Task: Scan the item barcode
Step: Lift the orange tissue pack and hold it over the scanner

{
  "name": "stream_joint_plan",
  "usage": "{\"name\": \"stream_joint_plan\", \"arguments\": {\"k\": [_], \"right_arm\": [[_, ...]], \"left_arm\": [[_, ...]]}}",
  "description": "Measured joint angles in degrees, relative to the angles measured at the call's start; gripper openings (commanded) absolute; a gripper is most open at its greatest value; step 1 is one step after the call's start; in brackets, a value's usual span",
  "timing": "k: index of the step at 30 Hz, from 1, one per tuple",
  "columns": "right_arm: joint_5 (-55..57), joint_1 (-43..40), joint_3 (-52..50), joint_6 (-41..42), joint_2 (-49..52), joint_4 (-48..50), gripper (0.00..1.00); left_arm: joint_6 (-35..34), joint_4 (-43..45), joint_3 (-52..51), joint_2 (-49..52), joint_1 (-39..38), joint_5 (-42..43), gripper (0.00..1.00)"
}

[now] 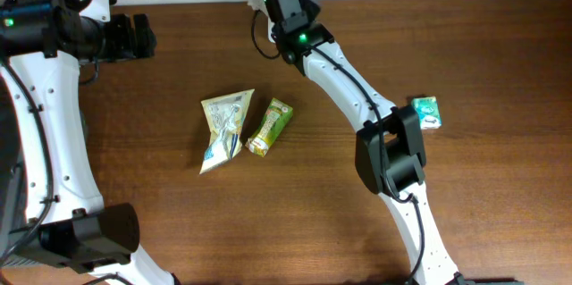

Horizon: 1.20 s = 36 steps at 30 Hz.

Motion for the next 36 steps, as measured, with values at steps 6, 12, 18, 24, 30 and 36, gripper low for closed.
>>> {"name": "stream_joint_plan", "arguments": {"k": [6,12,18,24,30,36], "right_arm": [[-0.6,-0.2,0.0,-12.9,3.7,8.1,0.04],[-0.7,-0.9,0.0,-18.3,5.5,9.6,0.04],[-0.7,-1.6,0.0,-18.8,5.5,9.5,0.04],[1.2,-1.6,0.0,-16.6,5.5,6.3,0.04],[-3.7,-1.6,0.1,-7.9,-4.6,-12.0,0.04],[-19.3,-4.3,1.2,24.8,-26.0,-48.4,0.04]], "left_arm": [[0.0,0.0,0.0,0.0,0.0,0.0,0.99],[0.0,0.0,0.0,0.0,0.0,0.0,0.99],[0.0,0.0,0.0,0.0,0.0,0.0,0.99],[0.0,0.0,0.0,0.0,0.0,0.0,0.99],[0.0,-0.1,0.0,0.0,0.0,0.0,0.99],[0.0,0.0,0.0,0.0,0.0,0.0,0.99]]}}
